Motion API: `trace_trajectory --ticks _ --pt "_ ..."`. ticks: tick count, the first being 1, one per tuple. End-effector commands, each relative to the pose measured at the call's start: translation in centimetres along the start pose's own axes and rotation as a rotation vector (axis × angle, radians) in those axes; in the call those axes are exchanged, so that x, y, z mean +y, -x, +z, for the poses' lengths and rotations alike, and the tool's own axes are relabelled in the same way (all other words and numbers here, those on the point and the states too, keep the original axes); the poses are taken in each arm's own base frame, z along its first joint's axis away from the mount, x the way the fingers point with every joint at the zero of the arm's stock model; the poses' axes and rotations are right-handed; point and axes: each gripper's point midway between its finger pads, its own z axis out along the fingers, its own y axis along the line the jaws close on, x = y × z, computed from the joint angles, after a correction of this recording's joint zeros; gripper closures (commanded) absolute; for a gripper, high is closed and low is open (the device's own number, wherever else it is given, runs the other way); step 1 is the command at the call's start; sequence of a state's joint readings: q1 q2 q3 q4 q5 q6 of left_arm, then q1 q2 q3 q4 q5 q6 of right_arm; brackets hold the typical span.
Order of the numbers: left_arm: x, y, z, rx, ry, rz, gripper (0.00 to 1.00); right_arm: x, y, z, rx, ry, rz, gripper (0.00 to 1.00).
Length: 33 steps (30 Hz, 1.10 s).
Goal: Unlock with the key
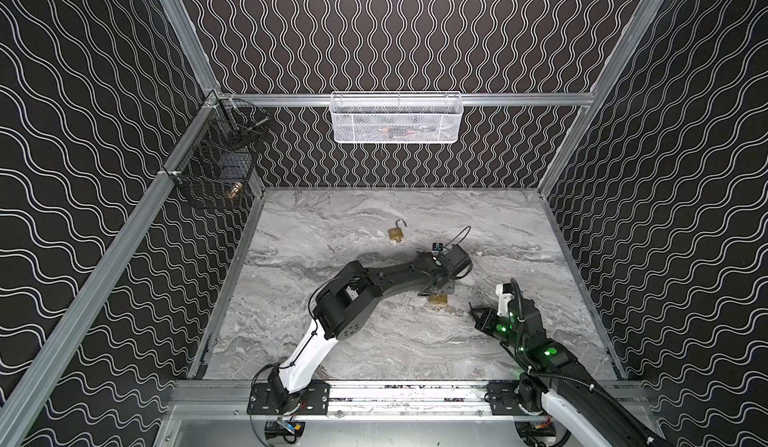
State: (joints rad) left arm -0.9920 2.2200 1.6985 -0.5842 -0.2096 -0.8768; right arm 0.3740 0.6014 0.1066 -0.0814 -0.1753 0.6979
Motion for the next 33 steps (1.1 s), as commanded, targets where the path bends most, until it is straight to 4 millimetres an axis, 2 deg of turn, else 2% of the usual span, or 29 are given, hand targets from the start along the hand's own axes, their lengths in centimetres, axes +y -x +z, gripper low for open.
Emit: trace_trajectory --ticks 1,5,9,11,16,19,24,30,33 --pt "0.5 0.2 -0.2 0.019 -0.010 -0.012 0.54 1.0 0.2 0.4 -0.005 0.052 -0.020 1.00" --pt "1.1 0.2 0.1 0.019 -0.011 0.005 0.53 1.3 0.9 0.4 -0.008 0.042 -0.026 1.00" --pt "0.9 0.1 -0.4 0.029 -0.008 0.024 0.32 1.1 0.9 0.3 -0.005 0.022 -0.014 1.00" --pt "0.5 0.0 -1.2 0.010 -0.026 0.021 0.28 1.0 0.7 0.3 0.004 0.017 -0.006 1.00" --pt "-0.7 -1.9 -2.0 0.038 -0.027 -0.019 0.26 0.8 0.5 0.2 0.008 0.010 0.015 1.00" --pt "-1.8 -2.0 -2.2 -0.003 0.001 -0.008 0.26 1.1 0.2 0.2 0.013 0.044 0.013 1.00" --pt "-1.0 -3.4 -0.2 0.030 0.129 -0.045 0.28 1.8 -0.3 -0.2 0.042 0.080 -0.025 1.00" --pt "0.0 -5.2 0.6 0.062 0.258 -0.081 0.30 2.7 -0.3 -0.9 0.038 0.121 -0.046 1.00" --pt "-0.7 -5.0 0.2 0.028 0.244 -0.077 0.30 2.9 -0.4 -0.9 0.044 0.133 -0.051 1.00"
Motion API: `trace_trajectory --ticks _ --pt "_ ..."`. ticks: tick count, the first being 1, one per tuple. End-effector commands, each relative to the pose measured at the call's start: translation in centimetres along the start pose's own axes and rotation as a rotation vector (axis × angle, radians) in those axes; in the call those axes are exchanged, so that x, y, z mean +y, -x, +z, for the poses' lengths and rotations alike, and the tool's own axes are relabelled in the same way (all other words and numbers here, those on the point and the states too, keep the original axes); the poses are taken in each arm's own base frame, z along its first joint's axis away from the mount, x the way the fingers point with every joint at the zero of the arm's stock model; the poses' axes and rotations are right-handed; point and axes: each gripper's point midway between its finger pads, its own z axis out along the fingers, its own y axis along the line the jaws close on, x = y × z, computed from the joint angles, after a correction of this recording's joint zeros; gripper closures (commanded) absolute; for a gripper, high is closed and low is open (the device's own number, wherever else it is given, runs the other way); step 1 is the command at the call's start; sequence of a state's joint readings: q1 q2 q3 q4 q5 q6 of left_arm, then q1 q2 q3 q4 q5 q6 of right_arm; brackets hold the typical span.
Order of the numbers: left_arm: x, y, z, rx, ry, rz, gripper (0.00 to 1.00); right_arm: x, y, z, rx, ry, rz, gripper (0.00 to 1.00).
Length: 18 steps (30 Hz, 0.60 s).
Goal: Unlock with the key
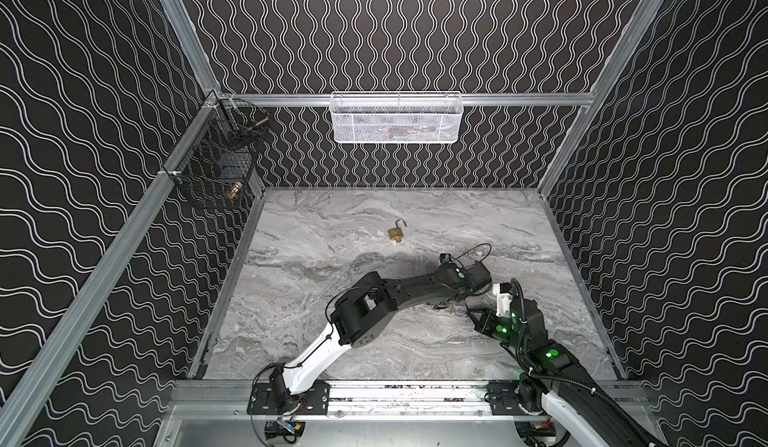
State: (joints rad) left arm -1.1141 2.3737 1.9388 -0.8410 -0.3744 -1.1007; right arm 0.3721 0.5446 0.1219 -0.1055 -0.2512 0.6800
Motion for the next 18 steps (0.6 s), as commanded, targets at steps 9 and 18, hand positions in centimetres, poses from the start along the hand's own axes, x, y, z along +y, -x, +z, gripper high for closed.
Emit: trace_trajectory --ticks 9,18 --pt "1.6 -4.1 1.1 0.152 0.048 -0.031 0.35 1.2 -0.3 -0.1 0.025 0.059 -0.027 1.00" --pt "1.6 -1.1 0.4 0.088 -0.100 -0.097 0.51 1.4 -1.1 -0.1 0.037 0.101 -0.024 1.00"
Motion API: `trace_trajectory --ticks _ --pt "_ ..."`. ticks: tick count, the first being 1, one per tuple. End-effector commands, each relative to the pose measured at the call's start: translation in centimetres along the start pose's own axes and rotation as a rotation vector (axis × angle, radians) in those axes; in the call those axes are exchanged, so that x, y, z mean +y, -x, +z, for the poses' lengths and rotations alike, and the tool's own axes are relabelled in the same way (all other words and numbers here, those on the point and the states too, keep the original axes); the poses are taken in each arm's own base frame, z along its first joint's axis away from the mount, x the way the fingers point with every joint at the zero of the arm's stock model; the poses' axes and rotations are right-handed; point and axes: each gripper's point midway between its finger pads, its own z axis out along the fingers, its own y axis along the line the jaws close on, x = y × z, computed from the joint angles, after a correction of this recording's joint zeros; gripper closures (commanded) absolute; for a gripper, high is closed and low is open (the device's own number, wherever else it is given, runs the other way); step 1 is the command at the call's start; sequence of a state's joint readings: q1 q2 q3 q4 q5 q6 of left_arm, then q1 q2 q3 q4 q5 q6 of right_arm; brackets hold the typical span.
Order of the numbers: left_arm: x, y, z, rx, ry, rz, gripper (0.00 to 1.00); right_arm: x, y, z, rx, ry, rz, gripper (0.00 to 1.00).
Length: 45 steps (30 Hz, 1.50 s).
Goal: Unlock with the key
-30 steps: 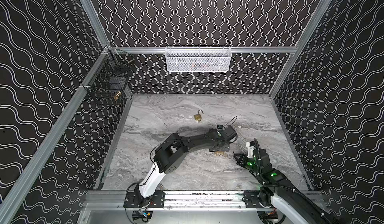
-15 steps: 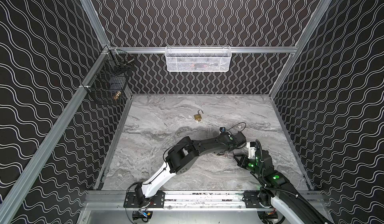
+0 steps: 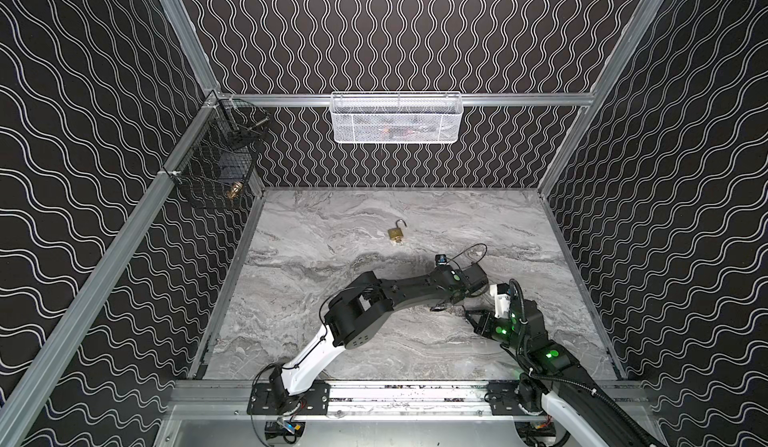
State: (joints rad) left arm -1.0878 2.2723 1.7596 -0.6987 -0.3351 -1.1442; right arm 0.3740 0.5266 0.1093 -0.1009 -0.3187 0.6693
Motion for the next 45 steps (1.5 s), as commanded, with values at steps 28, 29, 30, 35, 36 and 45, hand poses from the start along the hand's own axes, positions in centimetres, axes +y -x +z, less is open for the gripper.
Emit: trace_trajectory --ticks 28,29,30,35,36,45 --pt "1.2 9.3 -10.1 -0.360 -0.623 -0.305 0.55 6.9 3.6 3.7 -0.193 0.101 -0.127 1.00" --pt "1.1 9.3 -10.3 -0.359 -0.628 -0.302 0.55 7.2 3.7 3.8 -0.195 0.108 -0.128 1.00" --pt "1.1 9.3 -10.4 -0.361 -0.636 -0.303 0.55 7.5 3.9 4.0 -0.197 0.111 -0.129 1.00" --pt "1.3 9.3 -10.8 -0.365 -0.652 -0.305 0.55 8.6 4.0 5.1 -0.175 0.133 -0.133 1.00" --pt "1.4 9.2 -10.7 -0.364 -0.647 -0.304 0.55 8.9 4.1 5.2 -0.177 0.136 -0.134 1.00" --pt "1.6 9.1 -10.7 -0.372 -0.647 -0.303 0.56 9.4 4.5 5.6 -0.172 0.128 -0.143 1.00"
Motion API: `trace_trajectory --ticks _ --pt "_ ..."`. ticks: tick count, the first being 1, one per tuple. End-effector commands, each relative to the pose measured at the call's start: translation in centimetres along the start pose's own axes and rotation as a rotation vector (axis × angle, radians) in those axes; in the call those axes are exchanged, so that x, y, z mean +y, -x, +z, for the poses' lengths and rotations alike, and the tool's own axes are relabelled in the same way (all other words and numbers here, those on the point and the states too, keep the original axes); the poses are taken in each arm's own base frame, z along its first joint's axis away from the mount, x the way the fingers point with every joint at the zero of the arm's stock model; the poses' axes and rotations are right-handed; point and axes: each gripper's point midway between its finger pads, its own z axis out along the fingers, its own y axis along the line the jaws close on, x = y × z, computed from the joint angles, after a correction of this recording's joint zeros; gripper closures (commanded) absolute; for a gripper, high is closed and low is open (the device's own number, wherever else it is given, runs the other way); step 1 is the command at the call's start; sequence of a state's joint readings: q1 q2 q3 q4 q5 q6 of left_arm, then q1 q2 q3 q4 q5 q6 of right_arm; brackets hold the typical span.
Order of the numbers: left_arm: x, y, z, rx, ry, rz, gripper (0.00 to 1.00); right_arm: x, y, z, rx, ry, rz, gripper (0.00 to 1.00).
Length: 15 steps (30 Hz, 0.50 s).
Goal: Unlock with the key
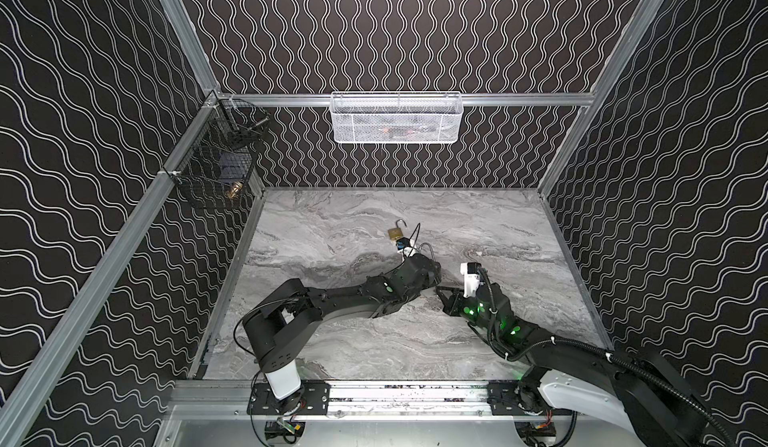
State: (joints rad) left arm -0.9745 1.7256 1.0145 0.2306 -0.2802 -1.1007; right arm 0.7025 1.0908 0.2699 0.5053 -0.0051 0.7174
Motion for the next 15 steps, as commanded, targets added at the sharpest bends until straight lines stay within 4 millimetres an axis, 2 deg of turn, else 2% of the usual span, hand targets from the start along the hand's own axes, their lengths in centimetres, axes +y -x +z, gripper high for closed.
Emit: trace_trajectory --ticks 1,15 --pt "-1.84 1.28 -0.33 -0.049 -0.072 -0.034 0.56 0.84 1.10 0.02 -0.042 0.022 0.004 1.00" --pt "-1.81 0.89 -0.27 -0.051 -0.102 -0.031 0.57 -0.09 1.47 0.94 -0.030 -0.064 0.033 1.00"
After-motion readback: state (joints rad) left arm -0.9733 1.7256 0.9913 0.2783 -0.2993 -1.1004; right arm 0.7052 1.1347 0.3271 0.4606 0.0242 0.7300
